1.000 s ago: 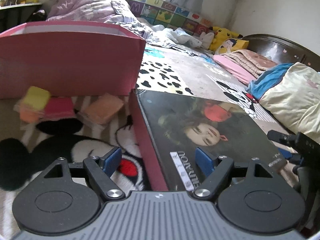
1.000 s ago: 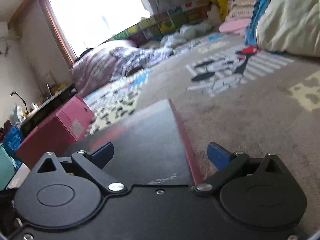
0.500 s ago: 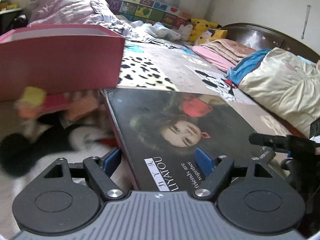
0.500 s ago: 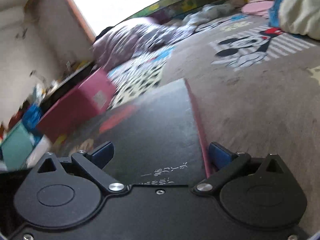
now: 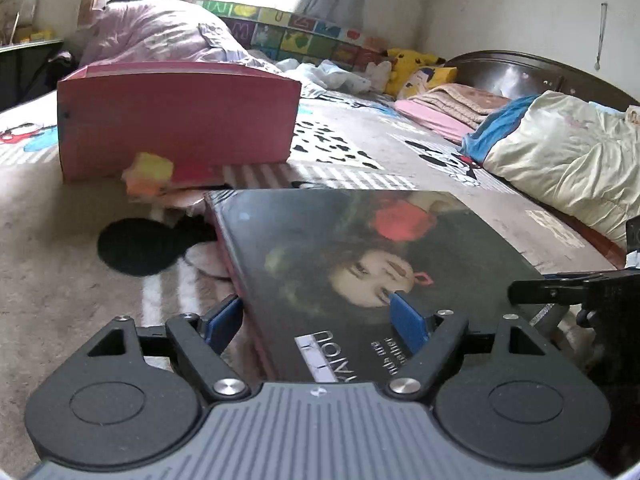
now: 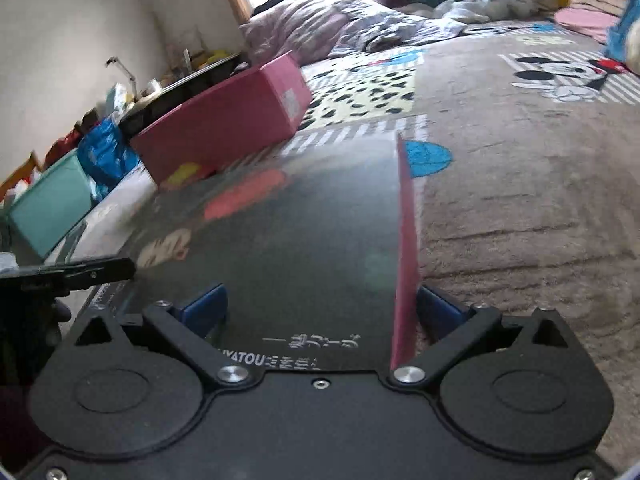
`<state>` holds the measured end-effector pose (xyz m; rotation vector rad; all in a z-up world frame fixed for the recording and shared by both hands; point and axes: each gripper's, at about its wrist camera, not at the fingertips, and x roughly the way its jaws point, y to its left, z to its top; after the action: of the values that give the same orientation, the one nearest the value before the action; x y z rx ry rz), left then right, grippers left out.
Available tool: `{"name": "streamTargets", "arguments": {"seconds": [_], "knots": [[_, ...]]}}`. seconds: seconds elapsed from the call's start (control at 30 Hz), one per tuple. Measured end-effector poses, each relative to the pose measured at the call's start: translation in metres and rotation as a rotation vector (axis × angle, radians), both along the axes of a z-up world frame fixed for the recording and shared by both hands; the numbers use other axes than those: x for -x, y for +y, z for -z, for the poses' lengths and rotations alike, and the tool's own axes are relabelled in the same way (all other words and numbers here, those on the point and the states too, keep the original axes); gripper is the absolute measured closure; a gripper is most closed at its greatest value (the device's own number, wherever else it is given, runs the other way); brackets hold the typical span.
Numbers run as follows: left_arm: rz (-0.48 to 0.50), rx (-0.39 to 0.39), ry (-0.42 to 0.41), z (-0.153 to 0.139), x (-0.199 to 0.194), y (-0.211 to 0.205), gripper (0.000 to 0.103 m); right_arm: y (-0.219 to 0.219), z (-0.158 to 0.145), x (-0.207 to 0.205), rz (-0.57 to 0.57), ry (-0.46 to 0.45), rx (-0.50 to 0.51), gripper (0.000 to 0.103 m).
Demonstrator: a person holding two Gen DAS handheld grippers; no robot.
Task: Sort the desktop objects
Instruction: 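Grasp the black book's edges with both grippers and lift it, then carry the black book with both grippers over the pink box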
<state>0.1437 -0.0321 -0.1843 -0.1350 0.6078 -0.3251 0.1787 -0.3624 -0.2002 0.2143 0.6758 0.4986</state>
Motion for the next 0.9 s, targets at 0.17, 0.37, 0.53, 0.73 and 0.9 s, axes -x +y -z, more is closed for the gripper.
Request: {"name": "streamTargets", "arguments": {"seconds": [0.17, 0.37, 0.53, 0.73, 0.9], "knots": [[0.001, -0.015, -0.045, -0.016, 0.009, 0.002, 0.023, 0.005, -0.013, 0.012, 0.015, -0.005, -0.009, 0.000], [-0.040, 0.026, -0.036, -0.035, 0.011, 0.023, 0.023, 0.027, -0.034, 0.031, 0.024, -0.038, -0.014, 0.000], [-0.081, 0.039, -0.036, -0.046, 0.014, 0.044, 0.023, 0.046, -0.044, 0.025, 0.036, -0.036, -0.049, 0.000], [-0.177, 0.077, -0.039, -0.061, 0.014, 0.081, 0.023, 0.080, -0.062, 0.011, -0.020, -0.057, -0.059, 0.000], [-0.231, 0.101, -0.060, -0.074, 0.011, 0.112, 0.023, 0.108, -0.078, -0.005, -0.072, -0.087, -0.073, 0.000]]}}
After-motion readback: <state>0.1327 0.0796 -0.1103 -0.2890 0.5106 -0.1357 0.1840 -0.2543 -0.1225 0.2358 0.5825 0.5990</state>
